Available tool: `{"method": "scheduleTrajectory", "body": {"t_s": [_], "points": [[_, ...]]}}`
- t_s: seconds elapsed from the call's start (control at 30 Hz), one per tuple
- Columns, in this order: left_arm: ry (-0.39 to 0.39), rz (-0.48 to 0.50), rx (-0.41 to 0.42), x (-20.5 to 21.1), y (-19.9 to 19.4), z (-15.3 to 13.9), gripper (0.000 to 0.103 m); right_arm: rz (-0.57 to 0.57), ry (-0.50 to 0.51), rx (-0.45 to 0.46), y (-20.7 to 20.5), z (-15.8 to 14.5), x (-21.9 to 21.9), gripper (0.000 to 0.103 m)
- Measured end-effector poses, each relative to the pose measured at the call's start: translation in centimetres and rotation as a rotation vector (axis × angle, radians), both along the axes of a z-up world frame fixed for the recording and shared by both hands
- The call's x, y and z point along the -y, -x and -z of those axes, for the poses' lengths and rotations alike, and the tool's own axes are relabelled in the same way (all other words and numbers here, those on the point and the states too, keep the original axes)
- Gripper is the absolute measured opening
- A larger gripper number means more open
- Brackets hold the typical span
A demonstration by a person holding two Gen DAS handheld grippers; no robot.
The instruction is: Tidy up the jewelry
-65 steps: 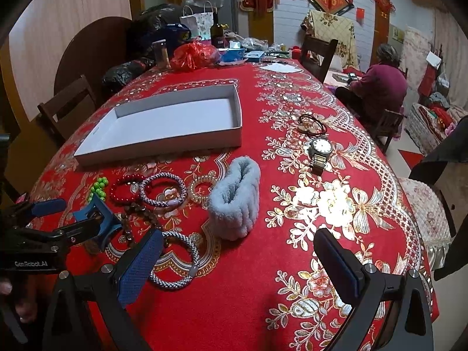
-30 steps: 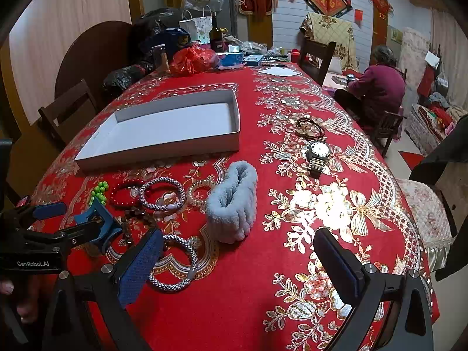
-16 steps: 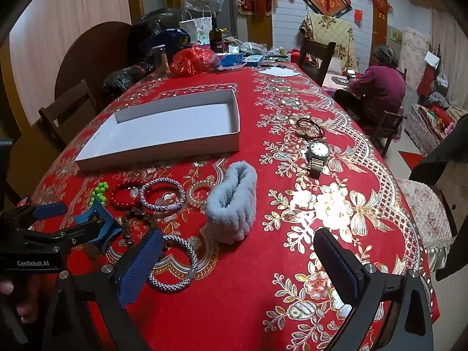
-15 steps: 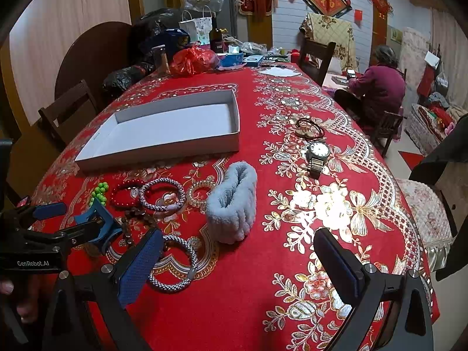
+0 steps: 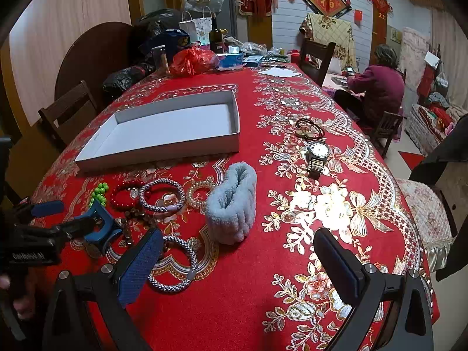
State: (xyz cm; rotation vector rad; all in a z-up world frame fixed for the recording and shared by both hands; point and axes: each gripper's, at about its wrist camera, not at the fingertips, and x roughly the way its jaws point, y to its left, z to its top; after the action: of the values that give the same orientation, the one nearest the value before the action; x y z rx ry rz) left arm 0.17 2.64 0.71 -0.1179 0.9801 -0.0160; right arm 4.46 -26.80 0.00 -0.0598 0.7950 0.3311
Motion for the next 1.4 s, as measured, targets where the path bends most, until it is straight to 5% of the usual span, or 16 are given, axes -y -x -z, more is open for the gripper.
{"method": "scheduleTrajectory", "body": {"t_s": [0.2, 0.77, 0.9, 1.2, 1.27, 1.3, 1.33, 1.4], "points": [[0.071, -0.073, -0.017, -3.5, 1.4, 0.2, 0.103, 0.007, -0.01, 0.007, 0.1, -0.3, 0.3, 0.102], [-0.046, 0.131, -0.073, 1.9, -1.0, 2.9, 0.102, 0.011, -0.03, 0.013, 0.3, -0.7, 0.4, 0.102], [-0.04, 0.117, -0.086, 1.5, -1.8, 3.3, 0.09, 0.014, -0.03, 0.011, 0.3, -0.6, 0.5, 0.102], [-0.043, 0.117, -0.086, 1.6, -1.4, 3.5, 0.094, 0.026, -0.034, -0.003, -0.1, -0.3, 1.2, 0.102], [-0.012, 0.092, -0.066, 1.1, -1.1, 3.4, 0.089, 0.023, -0.056, -0.022, -0.5, -0.1, 1.5, 0.102], [0.008, 0.075, -0.052, 0.8, -0.7, 3.2, 0.072, 0.017, -0.065, -0.03, -0.7, 0.0, 1.6, 0.102], [0.025, 0.065, -0.044, 0.4, -0.5, 2.9, 0.066, 0.008, -0.073, -0.04, -1.1, 0.2, 1.6, 0.102], [0.065, 0.068, -0.036, -0.3, -0.4, 2.5, 0.066, -0.011, -0.091, -0.062, -1.8, 0.4, 1.4, 0.102]]}}
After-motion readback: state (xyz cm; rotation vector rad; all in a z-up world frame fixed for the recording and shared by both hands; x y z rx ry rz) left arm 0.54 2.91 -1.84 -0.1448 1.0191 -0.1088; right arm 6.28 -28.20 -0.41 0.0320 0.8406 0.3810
